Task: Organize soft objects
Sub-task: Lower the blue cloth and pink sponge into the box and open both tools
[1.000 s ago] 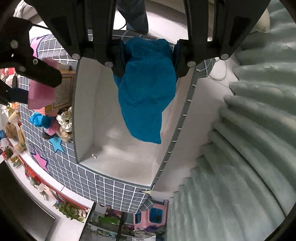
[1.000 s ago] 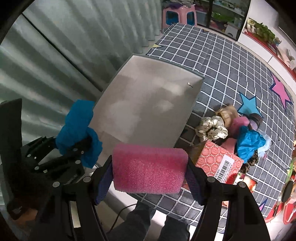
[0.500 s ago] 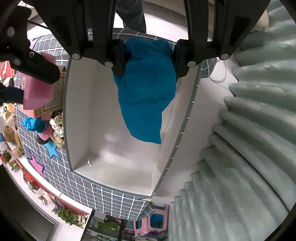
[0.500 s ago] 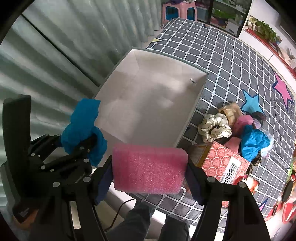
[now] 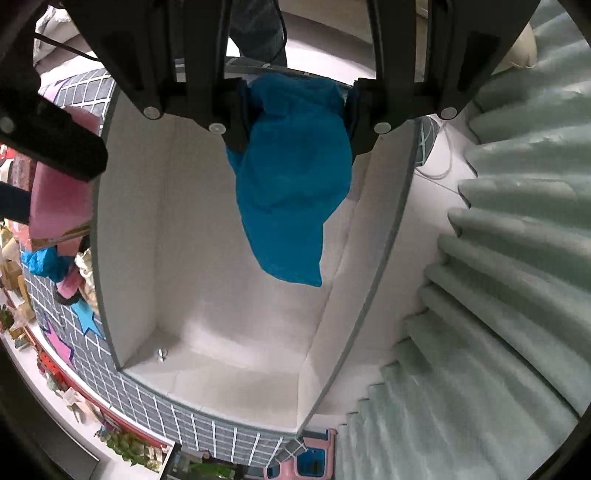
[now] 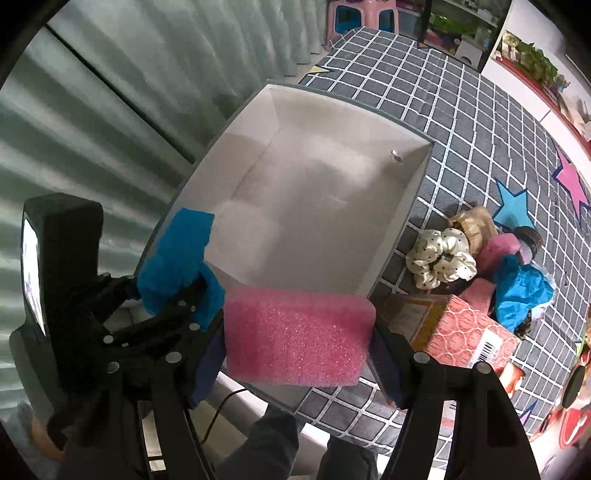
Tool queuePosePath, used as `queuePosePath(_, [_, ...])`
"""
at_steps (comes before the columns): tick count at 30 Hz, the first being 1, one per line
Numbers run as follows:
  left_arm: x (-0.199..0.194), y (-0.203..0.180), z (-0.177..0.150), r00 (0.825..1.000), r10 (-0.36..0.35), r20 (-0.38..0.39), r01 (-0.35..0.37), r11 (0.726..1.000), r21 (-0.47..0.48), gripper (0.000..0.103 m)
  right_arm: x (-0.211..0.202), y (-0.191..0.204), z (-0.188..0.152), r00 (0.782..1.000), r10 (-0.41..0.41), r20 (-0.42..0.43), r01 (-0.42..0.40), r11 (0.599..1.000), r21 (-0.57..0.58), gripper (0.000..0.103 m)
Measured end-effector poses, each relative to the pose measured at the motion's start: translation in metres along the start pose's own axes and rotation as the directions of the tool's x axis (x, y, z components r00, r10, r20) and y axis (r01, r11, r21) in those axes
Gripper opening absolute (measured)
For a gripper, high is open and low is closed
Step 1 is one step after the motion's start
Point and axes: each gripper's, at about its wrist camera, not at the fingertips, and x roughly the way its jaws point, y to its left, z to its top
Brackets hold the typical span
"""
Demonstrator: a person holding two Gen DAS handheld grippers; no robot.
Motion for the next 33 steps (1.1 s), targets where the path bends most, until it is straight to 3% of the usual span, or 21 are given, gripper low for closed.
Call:
queuePosePath(23, [0.006, -0.004, -0.016, 0.999, 0.01, -0.034, -0.009, 1.0, 0.024, 0.042, 0.021, 0.004, -0.008, 0.997, 0.033, -0.077, -0.034, 0.999, -0.007, 0.072])
queuePosePath(33, [0.004, -0.004, -0.009, 0.999, 0.003, -0.04, -0.002, 1.0, 0.009, 0.043, 0.026, 0.005, -0.004, 0.996, 0.033, -0.084, -0.035, 0.999, -0.017, 0.072])
